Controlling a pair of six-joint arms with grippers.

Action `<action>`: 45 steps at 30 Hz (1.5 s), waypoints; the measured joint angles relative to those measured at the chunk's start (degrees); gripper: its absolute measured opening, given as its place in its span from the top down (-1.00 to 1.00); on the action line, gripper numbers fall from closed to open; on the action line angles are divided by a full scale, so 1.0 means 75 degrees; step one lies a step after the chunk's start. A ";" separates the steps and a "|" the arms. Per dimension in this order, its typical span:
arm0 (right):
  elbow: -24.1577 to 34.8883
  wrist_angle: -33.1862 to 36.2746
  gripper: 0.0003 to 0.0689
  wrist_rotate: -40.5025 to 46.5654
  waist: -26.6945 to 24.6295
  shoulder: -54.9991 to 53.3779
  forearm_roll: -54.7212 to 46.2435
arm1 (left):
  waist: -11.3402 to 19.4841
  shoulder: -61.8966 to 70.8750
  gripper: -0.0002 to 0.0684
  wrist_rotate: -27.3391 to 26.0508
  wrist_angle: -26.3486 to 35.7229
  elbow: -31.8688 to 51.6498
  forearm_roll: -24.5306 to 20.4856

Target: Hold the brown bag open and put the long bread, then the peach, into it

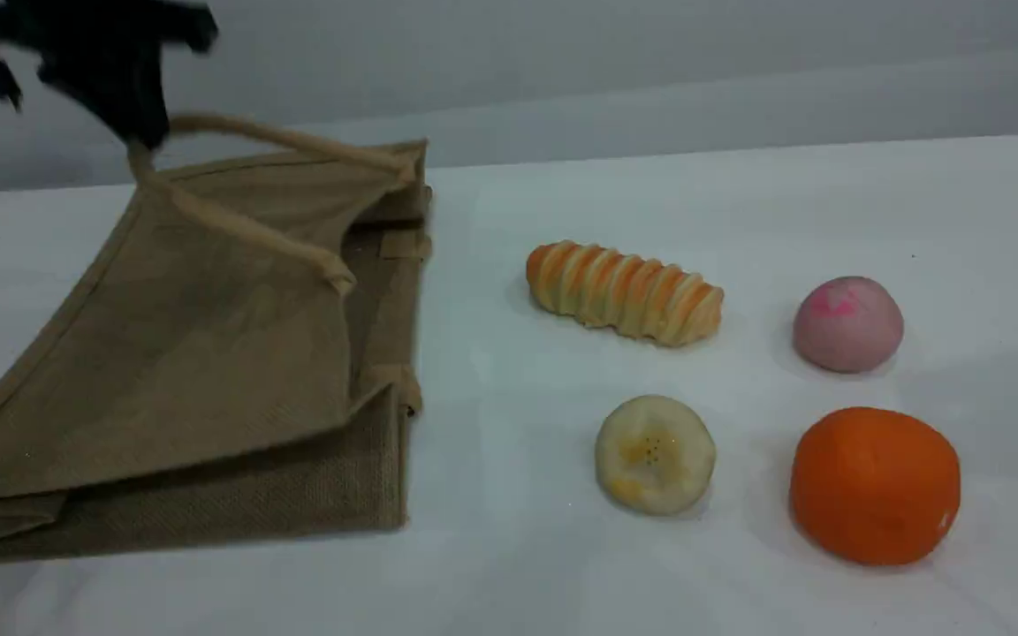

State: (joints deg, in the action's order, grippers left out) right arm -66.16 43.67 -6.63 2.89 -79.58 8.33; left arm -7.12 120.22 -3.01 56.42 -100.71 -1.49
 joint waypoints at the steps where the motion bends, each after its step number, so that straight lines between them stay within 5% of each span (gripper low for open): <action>1: 0.0000 0.0076 -0.69 0.0000 0.0000 0.0000 -0.0024 | 0.0000 -0.0101 0.77 -0.0119 0.0149 -0.0090 0.0020; 14: 0.0000 0.0732 -0.69 0.0016 0.0000 0.0000 -0.0106 | 0.0000 -0.1032 0.77 -0.1692 0.1345 -0.1141 0.1010; 24: 0.0000 0.0910 -0.69 0.0016 0.0000 0.0000 -0.0090 | 0.0000 -0.1274 0.77 -0.2349 0.1868 -0.2248 0.1116; 33: 0.0000 0.0880 -0.69 0.0016 0.0000 0.0000 -0.0036 | 0.0000 -0.1274 0.77 -0.3489 0.1816 -0.3485 0.2440; 45: 0.0000 0.0789 -0.69 -0.0375 0.0000 -0.0319 0.0093 | 0.0000 -0.1278 0.77 -0.5435 0.1814 -0.3505 0.3627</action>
State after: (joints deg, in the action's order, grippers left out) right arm -66.16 49.59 -9.44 2.89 -81.98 9.03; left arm -7.12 110.64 -43.77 70.03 -127.00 25.71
